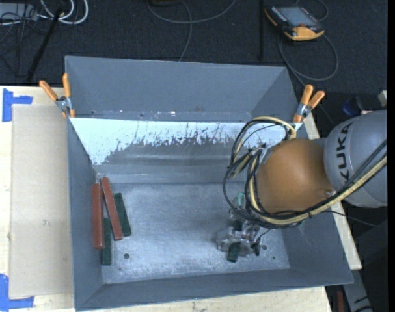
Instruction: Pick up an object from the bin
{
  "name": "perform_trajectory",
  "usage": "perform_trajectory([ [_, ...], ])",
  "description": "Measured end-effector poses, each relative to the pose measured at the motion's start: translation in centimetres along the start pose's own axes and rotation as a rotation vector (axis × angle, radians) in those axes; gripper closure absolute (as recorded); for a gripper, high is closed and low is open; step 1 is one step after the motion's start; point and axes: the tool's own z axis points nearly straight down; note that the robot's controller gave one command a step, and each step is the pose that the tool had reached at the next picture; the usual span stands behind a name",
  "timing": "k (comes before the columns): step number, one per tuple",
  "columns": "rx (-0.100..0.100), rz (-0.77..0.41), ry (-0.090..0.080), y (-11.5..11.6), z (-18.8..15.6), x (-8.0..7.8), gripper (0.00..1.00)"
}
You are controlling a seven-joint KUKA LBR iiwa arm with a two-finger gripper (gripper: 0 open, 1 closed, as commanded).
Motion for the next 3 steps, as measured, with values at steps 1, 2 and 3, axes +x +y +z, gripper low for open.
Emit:
perform_trajectory([
  [1,0.000,0.004,0.000,0.0,-0.2,0.0,1.00],
  [2,0.004,0.009,-0.001,0.1,-3.4,-0.1,1.00],
  [3,0.002,0.014,0.000,0.1,-3.9,-0.2,1.00],
])
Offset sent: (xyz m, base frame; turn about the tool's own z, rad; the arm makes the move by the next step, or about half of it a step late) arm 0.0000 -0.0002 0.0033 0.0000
